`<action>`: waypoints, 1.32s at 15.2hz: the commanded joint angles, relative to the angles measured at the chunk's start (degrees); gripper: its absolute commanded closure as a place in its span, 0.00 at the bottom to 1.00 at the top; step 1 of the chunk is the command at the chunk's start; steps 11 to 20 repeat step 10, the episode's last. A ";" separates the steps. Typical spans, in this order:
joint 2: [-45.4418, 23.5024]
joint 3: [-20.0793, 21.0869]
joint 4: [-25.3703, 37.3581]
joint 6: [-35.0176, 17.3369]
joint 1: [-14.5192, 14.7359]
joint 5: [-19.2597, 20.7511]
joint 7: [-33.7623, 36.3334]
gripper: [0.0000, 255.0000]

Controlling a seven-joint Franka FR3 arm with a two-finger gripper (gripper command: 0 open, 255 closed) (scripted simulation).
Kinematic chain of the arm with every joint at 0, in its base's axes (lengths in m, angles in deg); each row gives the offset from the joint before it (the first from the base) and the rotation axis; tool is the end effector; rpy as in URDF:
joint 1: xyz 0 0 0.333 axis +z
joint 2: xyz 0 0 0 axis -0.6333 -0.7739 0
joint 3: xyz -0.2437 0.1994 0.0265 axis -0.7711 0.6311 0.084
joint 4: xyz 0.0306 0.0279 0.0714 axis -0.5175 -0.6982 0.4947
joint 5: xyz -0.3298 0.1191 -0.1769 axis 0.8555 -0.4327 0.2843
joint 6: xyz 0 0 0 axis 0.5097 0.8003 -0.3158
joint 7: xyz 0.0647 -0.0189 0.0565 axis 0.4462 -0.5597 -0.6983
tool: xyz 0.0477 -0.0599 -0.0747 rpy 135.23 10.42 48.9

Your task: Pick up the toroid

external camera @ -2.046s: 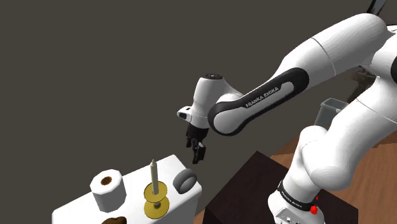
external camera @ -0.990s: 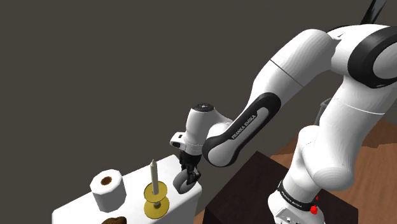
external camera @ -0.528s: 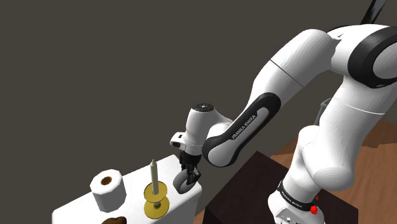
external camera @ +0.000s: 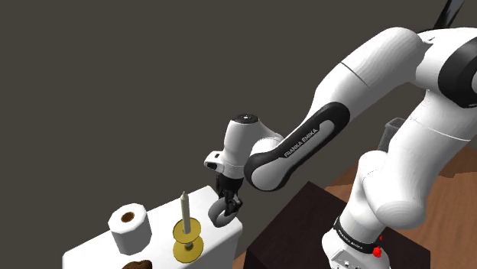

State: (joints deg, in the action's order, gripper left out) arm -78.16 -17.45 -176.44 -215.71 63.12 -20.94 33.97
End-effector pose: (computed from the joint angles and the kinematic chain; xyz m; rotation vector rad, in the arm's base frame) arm 0.3510 0.2493 0.2923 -2.4829 -1.8336 -0.1690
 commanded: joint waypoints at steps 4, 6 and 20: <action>3.62 -0.29 1.08 4.72 0.01 -0.22 -0.11 1.00; 5.00 -0.40 1.58 6.59 0.02 -0.26 -0.09 1.00; 6.41 -0.52 2.17 8.59 0.03 -0.28 -0.06 1.00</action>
